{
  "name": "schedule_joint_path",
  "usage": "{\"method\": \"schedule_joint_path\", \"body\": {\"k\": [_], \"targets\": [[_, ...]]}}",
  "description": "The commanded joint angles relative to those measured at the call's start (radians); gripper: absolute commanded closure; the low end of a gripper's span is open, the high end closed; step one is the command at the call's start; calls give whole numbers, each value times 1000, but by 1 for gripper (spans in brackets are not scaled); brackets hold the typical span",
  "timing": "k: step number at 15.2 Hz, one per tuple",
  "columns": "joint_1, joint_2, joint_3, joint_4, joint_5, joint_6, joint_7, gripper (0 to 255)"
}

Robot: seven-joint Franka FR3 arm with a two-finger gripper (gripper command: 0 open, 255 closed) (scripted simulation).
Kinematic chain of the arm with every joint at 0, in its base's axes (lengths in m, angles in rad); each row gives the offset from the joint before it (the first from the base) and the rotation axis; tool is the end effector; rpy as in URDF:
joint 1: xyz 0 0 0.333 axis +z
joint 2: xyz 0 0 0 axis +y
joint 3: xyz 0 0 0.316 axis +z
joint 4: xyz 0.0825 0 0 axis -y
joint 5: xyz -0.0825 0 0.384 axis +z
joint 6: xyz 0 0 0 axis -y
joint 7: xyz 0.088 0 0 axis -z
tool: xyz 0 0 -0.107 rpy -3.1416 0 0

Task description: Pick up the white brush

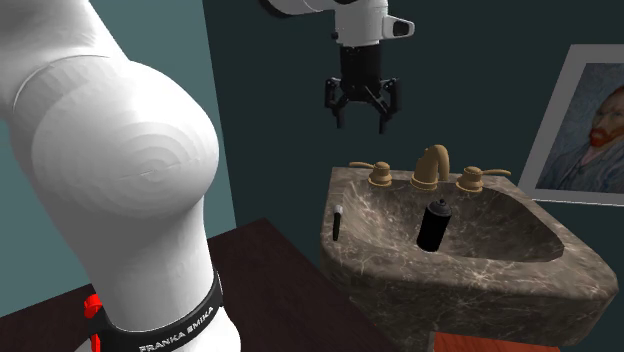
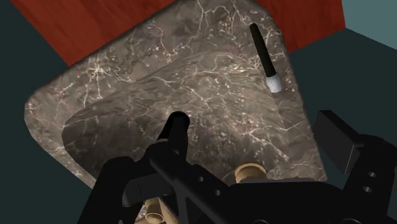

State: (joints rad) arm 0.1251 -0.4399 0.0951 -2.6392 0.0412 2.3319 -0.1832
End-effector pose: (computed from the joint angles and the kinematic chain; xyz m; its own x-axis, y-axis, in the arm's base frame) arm 0.3911 0.0873 0.3998 0.9238 0.3610 0.1276 0.3601 -0.9324 0.0309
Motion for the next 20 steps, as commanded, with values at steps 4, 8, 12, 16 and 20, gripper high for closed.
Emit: {"method": "schedule_joint_path", "body": {"k": [4,8,12,16,20], "targets": [[27,169,20,-22,-7,187,-44,0],[40,324,39,-17,-30,331,-69,0],[49,491,54,10,-88,464,-68,0],[80,663,36,58,-189,579,-35,0],[151,832,-20,126,-275,674,-10,0]]}}
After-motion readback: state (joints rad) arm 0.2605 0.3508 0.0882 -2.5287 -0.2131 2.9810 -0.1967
